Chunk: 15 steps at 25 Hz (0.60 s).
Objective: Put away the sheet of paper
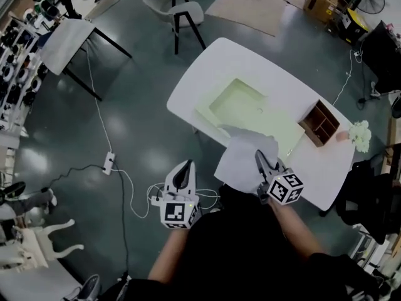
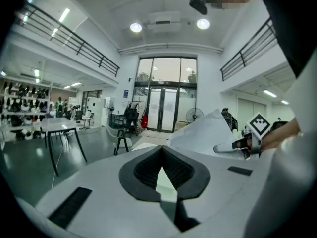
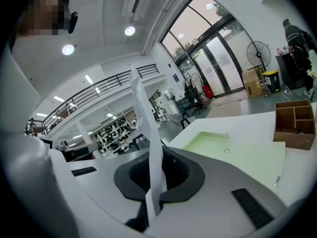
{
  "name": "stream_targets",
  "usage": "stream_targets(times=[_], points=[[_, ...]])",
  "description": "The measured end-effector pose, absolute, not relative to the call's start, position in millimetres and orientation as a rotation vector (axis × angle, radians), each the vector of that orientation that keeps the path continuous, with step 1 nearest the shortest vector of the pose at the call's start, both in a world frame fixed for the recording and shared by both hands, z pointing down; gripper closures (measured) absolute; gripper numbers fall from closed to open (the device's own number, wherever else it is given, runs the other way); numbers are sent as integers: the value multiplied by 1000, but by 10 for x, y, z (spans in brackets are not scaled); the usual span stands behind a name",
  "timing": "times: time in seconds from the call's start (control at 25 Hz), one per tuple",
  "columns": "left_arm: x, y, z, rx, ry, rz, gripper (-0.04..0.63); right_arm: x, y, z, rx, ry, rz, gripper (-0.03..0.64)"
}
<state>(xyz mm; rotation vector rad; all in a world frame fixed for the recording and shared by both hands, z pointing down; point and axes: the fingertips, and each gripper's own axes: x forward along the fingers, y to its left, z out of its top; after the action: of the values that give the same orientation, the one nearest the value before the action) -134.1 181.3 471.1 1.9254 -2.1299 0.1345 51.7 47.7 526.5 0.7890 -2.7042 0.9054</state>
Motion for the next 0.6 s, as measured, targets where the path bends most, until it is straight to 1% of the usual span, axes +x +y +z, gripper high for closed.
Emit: stream_targets(times=[0.08,0.32,0.6], points=[[-1265,1557,4696,1984,-2094,175,592,579,304,5306,814,-2689,915,618],[-1206,960,4709,2038,-2024,165,592,727,-172,5456,884,-2651,1006,618],[-1188,547,4716,2056,-2022,235,592,881,-581,5694,947,-2596,1071,618]])
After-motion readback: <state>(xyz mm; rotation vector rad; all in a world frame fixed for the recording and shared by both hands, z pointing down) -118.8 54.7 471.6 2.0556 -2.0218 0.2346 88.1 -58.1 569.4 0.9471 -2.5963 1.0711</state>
